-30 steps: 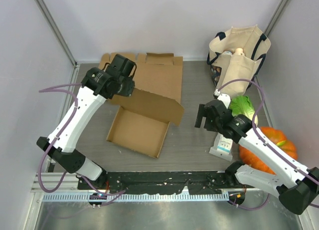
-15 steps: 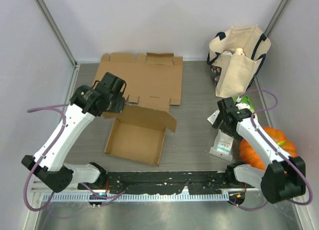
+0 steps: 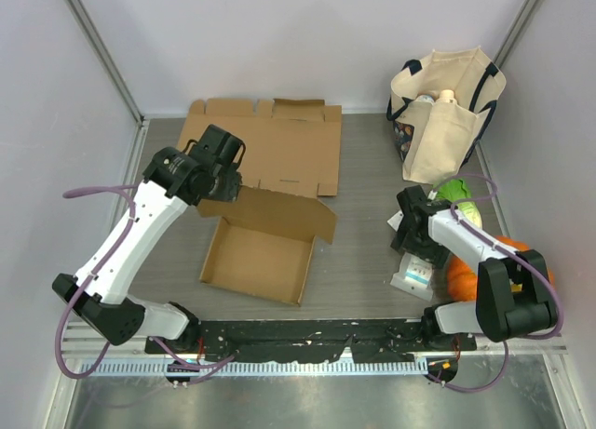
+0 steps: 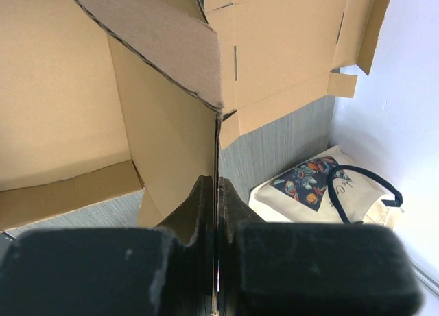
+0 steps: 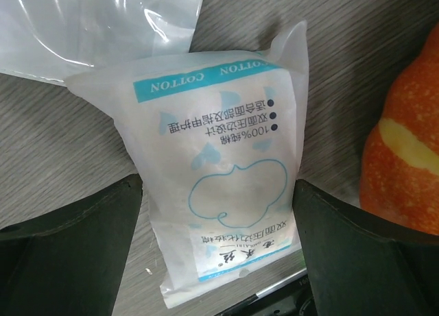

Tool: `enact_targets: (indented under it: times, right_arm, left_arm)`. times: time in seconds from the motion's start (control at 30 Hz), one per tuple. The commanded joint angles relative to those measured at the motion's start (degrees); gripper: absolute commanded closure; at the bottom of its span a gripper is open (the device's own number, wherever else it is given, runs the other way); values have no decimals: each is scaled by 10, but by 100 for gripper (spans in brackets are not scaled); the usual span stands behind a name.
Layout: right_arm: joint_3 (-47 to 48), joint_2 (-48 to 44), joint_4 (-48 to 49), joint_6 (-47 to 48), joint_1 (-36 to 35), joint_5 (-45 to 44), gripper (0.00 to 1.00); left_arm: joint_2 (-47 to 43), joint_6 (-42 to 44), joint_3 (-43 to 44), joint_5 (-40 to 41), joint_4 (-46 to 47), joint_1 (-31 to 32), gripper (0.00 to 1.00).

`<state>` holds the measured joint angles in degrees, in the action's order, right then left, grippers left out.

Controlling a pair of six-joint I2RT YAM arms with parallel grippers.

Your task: Fold the paper box

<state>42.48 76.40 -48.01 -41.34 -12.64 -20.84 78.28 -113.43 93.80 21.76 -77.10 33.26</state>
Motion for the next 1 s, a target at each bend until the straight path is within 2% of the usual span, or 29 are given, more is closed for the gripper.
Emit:
enact_targets:
  times: [0.0,0.17,0.2,0.27,0.37,0.5,0.53,0.6,0.63,0.7,0.73,0.77,0.87,0.93,0.97]
  right_arm:
    - [-7,8,31,7,2,12,9]
    - [-23,-18,38,-10,-5,22,21]
    - [-24,-23,39,-13,-10,19,28]
    - [-27,-47,38,-27,-19,20,32]
    - [-32,-77,31,-52,-34,39,43]
    - [4,-126,7,-113,-148,-4,49]
    - [31,-133,0,-124,-211,-11,50]
    - [62,-149,-2,-151,-278,-29,51]
    - [69,-155,2,-153,-359,-38,52]
    - [75,-177,53,-140,-448,-61,52]
    - [74,-184,77,-129,-536,-73,53]
    - [73,-190,137,-113,-587,-80,53]
    - [57,-175,275,-24,-705,-102,53]
    - [66,-140,326,50,-707,-101,52]
    - [69,-103,392,87,-706,-117,51]
  left_arm:
    - [-7,-160,2,21,-30,0,100]
    - [-4,-164,9,28,-38,0,100]
    - [-5,-164,9,28,-38,0,100]
    - [-4,-168,9,31,-44,0,100]
    - [-3,-173,9,35,-44,0,100]
    - [1,-178,15,43,-52,0,100]
    - [1,-181,16,44,-58,0,100]
    - [1,-181,16,45,-60,0,100]
    - [0,-184,17,44,-64,0,100]
    - [1,-185,25,49,-73,0,100]
    - [2,-188,30,50,-85,0,100]
    - [2,-192,36,52,-92,0,100]
    - [-1,-203,45,53,-112,0,100]
    - [-2,-211,46,45,-126,0,100]
    - [-5,-217,43,43,-129,0,100]
